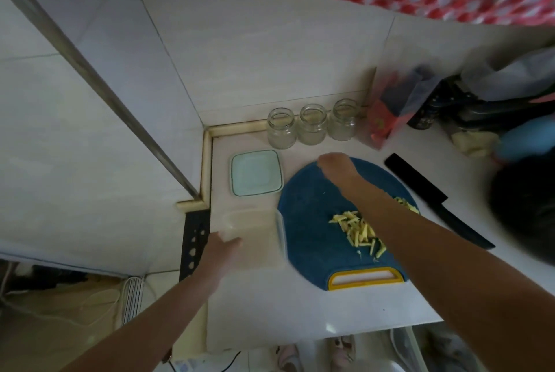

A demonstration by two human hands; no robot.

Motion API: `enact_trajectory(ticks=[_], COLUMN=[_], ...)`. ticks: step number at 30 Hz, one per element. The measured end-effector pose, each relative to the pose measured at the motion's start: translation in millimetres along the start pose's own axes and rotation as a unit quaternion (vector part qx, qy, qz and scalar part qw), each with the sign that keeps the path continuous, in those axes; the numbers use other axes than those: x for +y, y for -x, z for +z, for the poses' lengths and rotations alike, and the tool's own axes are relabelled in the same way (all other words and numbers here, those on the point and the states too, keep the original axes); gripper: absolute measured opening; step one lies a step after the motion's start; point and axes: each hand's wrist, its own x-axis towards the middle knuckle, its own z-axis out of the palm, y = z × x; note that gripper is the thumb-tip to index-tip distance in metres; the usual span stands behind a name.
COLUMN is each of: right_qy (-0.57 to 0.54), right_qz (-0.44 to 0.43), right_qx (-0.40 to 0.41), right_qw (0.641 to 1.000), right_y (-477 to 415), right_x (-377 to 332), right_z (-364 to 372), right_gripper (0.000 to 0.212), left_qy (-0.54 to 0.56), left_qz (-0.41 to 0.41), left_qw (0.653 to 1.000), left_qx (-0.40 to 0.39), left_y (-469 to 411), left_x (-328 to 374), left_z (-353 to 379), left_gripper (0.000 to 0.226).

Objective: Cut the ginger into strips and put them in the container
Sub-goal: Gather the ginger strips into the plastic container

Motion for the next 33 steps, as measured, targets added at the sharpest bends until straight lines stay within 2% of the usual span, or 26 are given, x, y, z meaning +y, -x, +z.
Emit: enact_trajectory(ticks=[1,2,4,5,6,8,9,10,12,15,17,19,21,23,25,28,30,33], right_qy=[-0.019,-0.028,-0.055,-0.058,-0.081,-0.104,-0.045,-0.048,-0.055,-0.121,-0.158,-0.177,-0.211,-0.286,-0.363,-0.432,-0.472,-0.481], right_qz=[0.02,0.034,0.01,0.045,0.09,0.19,0.205,0.217,0.234,0.249,0.259,0.265,0.275,0.293,0.306,0.279,0.258,0.212], right_qx=[0.03,0.039,0.114,0.122,0.122,0.121,0.099,0.1,0.079,0.069,0.08,0.083,0.09,0.095,0.095,0.072,0.058,0.084], right_qw=[0.999,0.998,0.992,0.99,0.985,0.969,0.973,0.97,0.968,0.958,0.95,0.944,0.934,0.907,0.875,0.855,0.841,0.847], right_y=[1.9,10.2,25.9,35.7,44.2,55.0,58.9,66.6,73.7,72.8,68.3,64.9,63.4,62.7,64.8,67.2,70.2,71.3], right_x=[16.2,29.9,65.6,78.3,95.1,131.0,143.9,152.3,168.2,174.8,174.8,173.9,172.0,172.4,173.2,174.1,172.9,171.6], right_z=[-12.7,-23.9,-40.5,-53.2,-63.5,-73.8,-77.6,-78.3,-79.3,-76.8,-76.3,-76.5,-77.7,-77.6,-75.6,-71.6,-67.1,-70.0], right_gripper=[0.021,0.012,0.011,0.008,0.019,0.03,0.03,0.027,0.015,0.008,0.018,0.032,0.031,0.019,0.023,0.042,0.036,0.03], left_qy=[-0.015,-0.027,-0.071,-0.11,-0.162,-0.3,-0.352,-0.39,-0.426,-0.365,-0.321,-0.305,-0.314,-0.301,-0.285,-0.267,-0.242,-0.234], left_qz=[-0.004,-0.009,-0.016,-0.007,0.017,0.111,0.176,0.226,0.254,0.232,0.224,0.222,0.238,0.245,0.245,0.244,0.247,0.245], left_qw=[1.0,0.999,0.997,0.994,0.986,0.946,0.918,0.892,0.868,0.896,0.914,0.92,0.913,0.915,0.921,0.928,0.935,0.937], left_qx=[-0.008,-0.015,-0.014,-0.002,0.014,0.047,0.048,0.031,-0.03,-0.098,-0.105,-0.104,-0.106,-0.108,-0.1,-0.089,-0.084,-0.081], left_y=[1.1,2.5,4.9,7.6,11.0,23.3,26.1,30.5,32.6,33.1,35.8,38.2,40.7,41.2,40.7,44.2,45.4,44.1], left_x=[4.7,8.8,13.6,15.4,16.8,20.8,21.8,25.3,28.5,33.9,35.4,34.8,32.2,30.5,28.8,26.2,24.0,20.9], left_z=[1.6,3.0,7.4,10.5,14.2,23.8,29.1,34.8,44.7,51.2,51.1,50.9,51.5,51.5,51.5,52.9,52.4,53.7], left_gripper=[0.033,0.041,0.08,0.096,0.104,0.099,0.092,0.085,0.073,0.068,0.068,0.067,0.062,0.061,0.062,0.064,0.064,0.06])
